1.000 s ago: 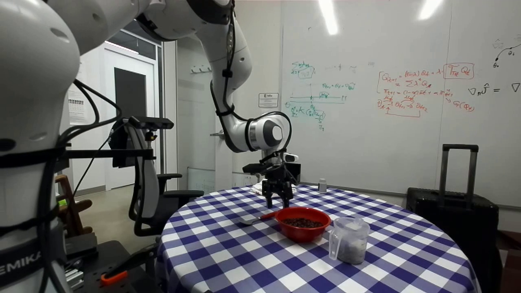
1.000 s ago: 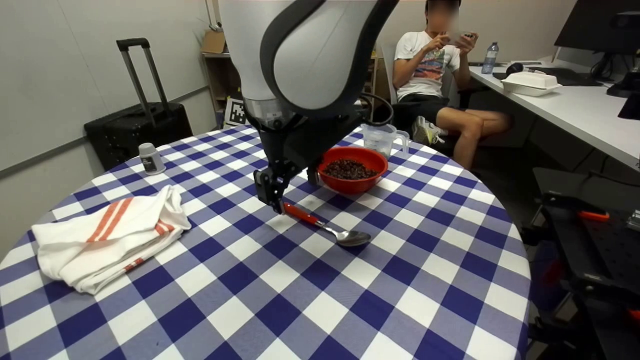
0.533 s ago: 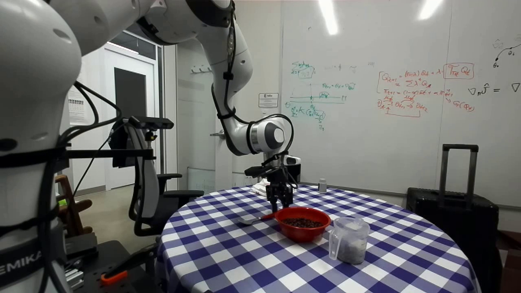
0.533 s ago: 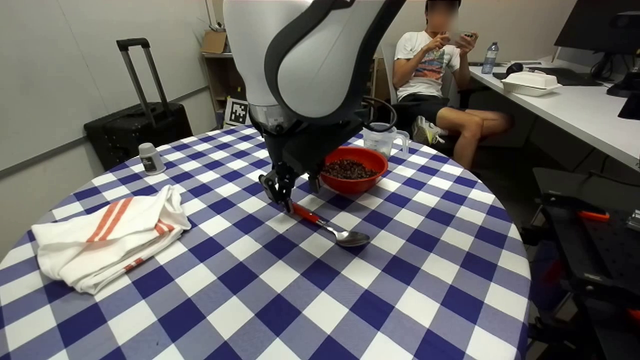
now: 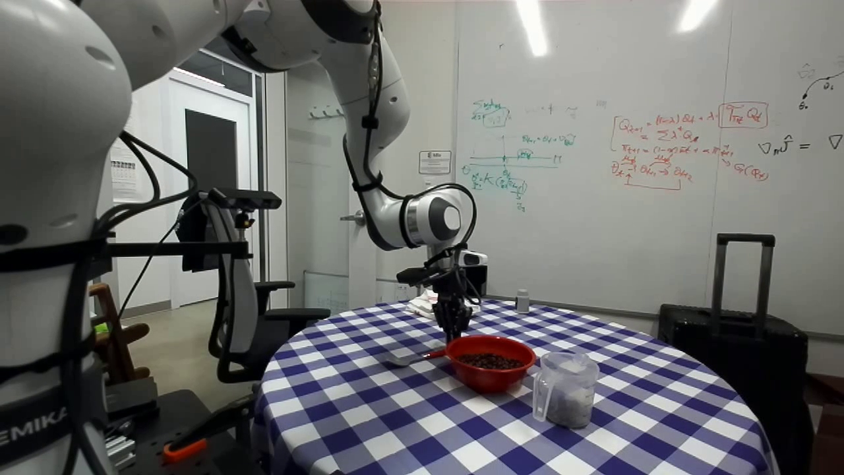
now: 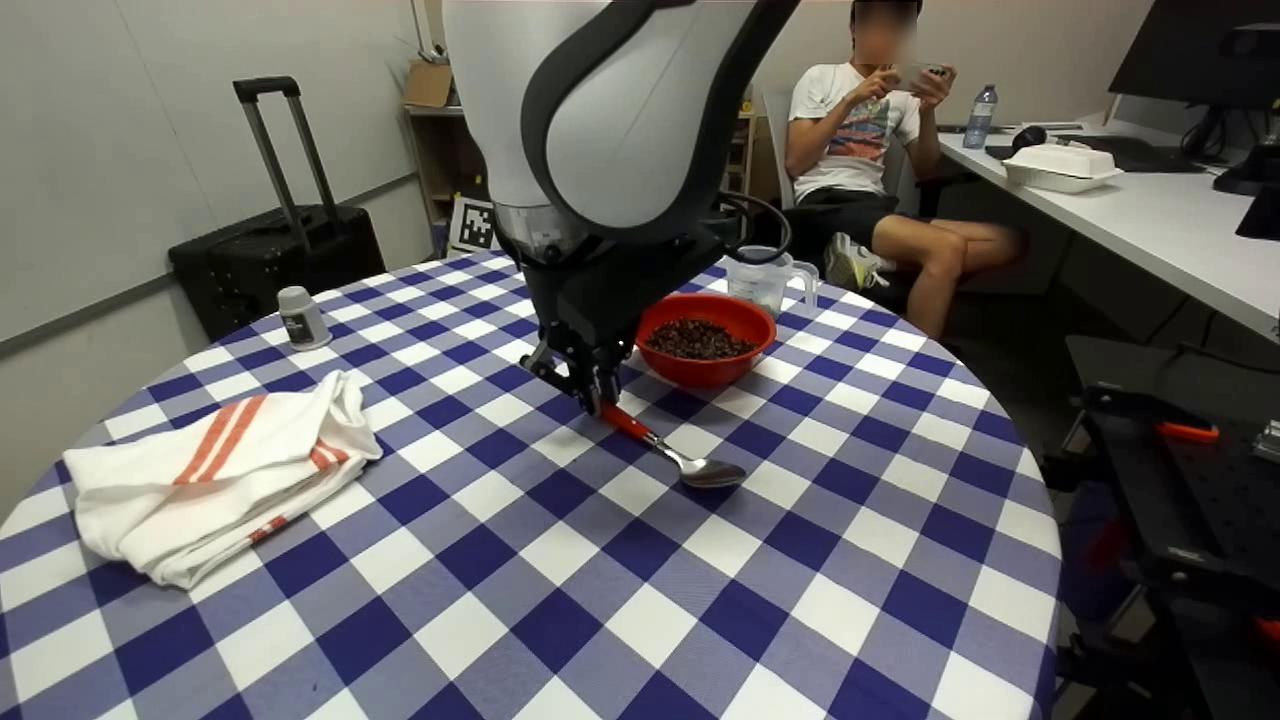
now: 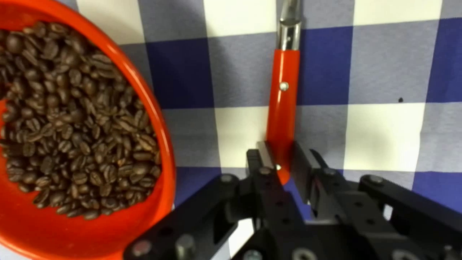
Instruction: Use the spoon to pick up some contents from the bowl and pour into the jug
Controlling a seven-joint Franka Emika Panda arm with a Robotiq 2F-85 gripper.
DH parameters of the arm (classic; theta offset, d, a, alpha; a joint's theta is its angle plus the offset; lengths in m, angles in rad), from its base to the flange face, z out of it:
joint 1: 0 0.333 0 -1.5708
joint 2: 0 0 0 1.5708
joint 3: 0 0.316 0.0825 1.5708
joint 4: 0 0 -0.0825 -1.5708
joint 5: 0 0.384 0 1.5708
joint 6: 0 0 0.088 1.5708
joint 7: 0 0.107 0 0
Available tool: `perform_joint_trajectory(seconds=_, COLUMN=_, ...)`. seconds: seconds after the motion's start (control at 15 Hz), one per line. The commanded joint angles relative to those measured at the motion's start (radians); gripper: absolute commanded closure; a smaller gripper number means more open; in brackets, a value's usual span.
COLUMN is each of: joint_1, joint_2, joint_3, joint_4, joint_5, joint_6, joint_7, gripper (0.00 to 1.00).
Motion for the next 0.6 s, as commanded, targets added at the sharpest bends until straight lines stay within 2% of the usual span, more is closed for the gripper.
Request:
perform_joint_trajectory(seconds=0.0, joint_1=-0.005, joint_2=0.010, joint_3=0.017, joint_4=0.009, joint_5=0.031, joint_6=-0.023, joint_7=0.014, gripper=0.94)
perform_joint_trajectory(seconds=0.27, joint_1=-0.019, joint_2=-0.018, joint_3=0.029, joint_4=0.006, joint_5=0.055, joint_6=-0.040, joint_7=-0.004, gripper=0.94)
perform_joint_trajectory(seconds=0.53, joint_1=-0.045, joint_2=-0.114, joint_3=0.060, joint_4=-0.036, joint_5=0.075, joint_6=-0.005, joint_7=-0.070, gripper=0.94)
